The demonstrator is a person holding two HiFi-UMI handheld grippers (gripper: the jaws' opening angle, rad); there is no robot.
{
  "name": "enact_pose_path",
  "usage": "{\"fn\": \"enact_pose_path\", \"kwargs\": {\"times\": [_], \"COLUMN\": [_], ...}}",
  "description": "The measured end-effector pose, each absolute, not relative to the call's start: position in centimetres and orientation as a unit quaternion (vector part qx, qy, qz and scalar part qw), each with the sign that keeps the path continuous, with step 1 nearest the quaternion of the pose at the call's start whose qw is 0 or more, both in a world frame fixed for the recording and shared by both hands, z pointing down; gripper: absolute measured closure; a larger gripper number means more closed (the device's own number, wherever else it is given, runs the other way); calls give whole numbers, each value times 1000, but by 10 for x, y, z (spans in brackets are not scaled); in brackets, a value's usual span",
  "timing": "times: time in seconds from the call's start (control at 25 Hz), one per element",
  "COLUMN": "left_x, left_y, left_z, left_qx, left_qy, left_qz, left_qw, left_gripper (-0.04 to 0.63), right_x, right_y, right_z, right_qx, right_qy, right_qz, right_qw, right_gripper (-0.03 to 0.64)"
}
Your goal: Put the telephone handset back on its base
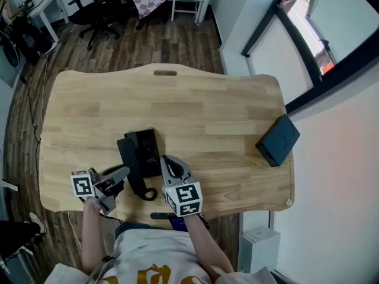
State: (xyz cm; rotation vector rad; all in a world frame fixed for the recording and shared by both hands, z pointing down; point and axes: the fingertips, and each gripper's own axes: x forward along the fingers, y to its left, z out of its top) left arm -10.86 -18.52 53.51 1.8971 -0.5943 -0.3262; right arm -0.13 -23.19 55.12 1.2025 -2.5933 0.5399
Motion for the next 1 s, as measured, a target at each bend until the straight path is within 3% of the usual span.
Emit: {"fn": "enact_pose_path", "kwargs": {"times": [1.0], "left_x": [-117], "left_y": [-205], "left_z": [591], "left_qx": [781], "left_qy": [-249], "left_qz": [-115], "left_qw": [561], "left_gripper": [526], "right_x": [-9], "right_y": [-257], "right_z": [600], "right_qx": [408], "right_qy": [-875], "right_qz": [207], "right_qw": [159], "right_gripper": [611]}}
